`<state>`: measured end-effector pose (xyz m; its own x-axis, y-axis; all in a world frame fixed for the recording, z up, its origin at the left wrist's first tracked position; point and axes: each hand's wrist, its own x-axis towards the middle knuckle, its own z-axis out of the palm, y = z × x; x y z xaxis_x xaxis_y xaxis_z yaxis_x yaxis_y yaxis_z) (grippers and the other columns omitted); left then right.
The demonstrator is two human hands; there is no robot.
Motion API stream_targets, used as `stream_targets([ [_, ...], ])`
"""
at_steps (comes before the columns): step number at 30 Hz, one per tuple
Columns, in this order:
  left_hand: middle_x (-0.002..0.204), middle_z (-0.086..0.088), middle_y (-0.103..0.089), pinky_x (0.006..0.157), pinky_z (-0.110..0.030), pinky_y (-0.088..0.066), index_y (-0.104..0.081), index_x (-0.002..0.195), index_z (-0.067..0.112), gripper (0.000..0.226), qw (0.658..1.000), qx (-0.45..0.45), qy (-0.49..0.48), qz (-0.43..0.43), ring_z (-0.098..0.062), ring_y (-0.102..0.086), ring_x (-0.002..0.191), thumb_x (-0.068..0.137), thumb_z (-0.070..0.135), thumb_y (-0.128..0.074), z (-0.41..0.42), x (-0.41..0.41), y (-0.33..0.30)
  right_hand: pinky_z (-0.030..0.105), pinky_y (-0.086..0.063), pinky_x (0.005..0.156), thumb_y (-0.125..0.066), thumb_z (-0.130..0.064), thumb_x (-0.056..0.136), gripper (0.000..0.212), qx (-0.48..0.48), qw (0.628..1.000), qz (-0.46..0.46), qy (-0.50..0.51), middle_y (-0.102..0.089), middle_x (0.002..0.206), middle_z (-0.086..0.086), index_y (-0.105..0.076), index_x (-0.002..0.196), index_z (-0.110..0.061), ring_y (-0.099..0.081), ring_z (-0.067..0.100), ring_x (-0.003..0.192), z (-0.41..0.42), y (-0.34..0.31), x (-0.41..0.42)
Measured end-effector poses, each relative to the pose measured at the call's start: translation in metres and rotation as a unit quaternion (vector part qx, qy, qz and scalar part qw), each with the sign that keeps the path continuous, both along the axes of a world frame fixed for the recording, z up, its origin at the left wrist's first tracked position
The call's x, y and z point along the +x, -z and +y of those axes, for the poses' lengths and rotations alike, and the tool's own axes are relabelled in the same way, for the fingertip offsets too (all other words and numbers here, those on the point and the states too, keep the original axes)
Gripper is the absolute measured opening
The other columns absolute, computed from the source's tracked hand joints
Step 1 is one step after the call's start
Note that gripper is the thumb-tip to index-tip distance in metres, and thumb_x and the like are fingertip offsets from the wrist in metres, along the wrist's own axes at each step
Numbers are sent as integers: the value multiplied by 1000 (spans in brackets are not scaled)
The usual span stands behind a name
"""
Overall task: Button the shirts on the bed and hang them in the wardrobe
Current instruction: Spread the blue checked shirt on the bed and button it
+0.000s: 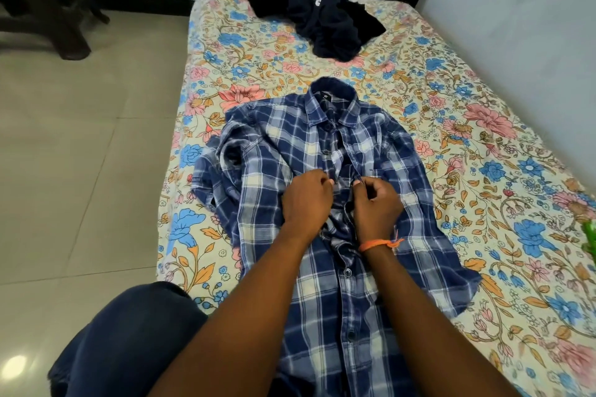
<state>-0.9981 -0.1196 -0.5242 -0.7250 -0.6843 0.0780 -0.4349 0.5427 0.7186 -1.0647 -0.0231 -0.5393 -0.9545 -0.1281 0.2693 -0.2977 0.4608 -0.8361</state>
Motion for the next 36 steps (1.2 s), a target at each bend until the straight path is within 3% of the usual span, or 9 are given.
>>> stream_targets([
  [3,69,6,-68,51,-25,-47,-72,84,22,17,999,23,-26,-18,-9,-58,55,93,23,-57,-2,-6,1,27,-48,70,-66,-10,88,7,-19,1000,4,8,-67,85,5,-73,86,-9,-61,17,76,0,5,-2],
  [8,63,9,-67,50,-20,-38,-68,71,25,19,993,105,-47,-16,-5,-60,55,88,29,-62,-2,-7,-2,22,-51,70,-72,-7,84,4,-22,998,64,-13,-67,82,1,-74,86,-7,-62,12,74,2,4,4],
  [12,59,2,-65,55,-25,-44,-69,70,21,19,958,281,-2,51,-12,-55,51,89,21,-63,-6,-5,-7,23,-49,69,-73,-5,84,4,19,988,140,-64,-69,83,6,-73,87,-3,-61,13,73,3,4,13],
  [15,57,2,-59,51,-22,-40,-70,76,14,15,934,347,10,88,-7,-48,47,90,14,-64,-4,3,-10,29,-50,70,-69,-6,85,5,16,986,143,-84,-68,84,7,-73,87,-2,-60,14,74,3,5,17],
  [22,58,2,-60,51,-21,-42,-68,75,16,19,927,361,21,103,-5,-49,47,91,9,-62,1,13,-11,31,-53,70,-66,-15,85,14,-64,993,22,-99,-71,80,1,-77,88,-7,-65,10,75,9,4,28],
  [26,84,-10,-74,70,-33,-54,-75,89,10,12,936,332,14,115,-17,-62,69,91,7,-64,5,16,-9,34,-57,71,-70,-8,84,10,-145,979,-108,-94,-75,77,3,-79,88,-6,-70,16,74,14,1,24],
  [28,85,-12,-75,65,-34,-53,-77,90,10,11,940,325,7,109,-19,-59,67,90,9,-65,5,16,-8,36,-59,77,-74,-4,82,9,-165,968,-159,-101,-77,81,5,-79,90,-7,-74,19,81,16,0,20],
  [31,80,-15,-74,59,-32,-47,-76,90,8,9,936,340,-8,96,-19,-55,60,88,9,-67,3,16,-6,40,-60,81,-79,-8,80,10,-151,968,-165,-110,-77,82,5,-79,90,-6,-74,22,83,18,1,19],
  [36,77,-9,-72,58,-26,-49,-75,87,9,9,931,353,-13,91,-15,-58,60,89,8,-66,3,16,-9,36,-61,76,-78,-8,81,8,-114,982,-104,-106,-76,82,2,-79,89,-9,-73,17,80,16,3,23],
])
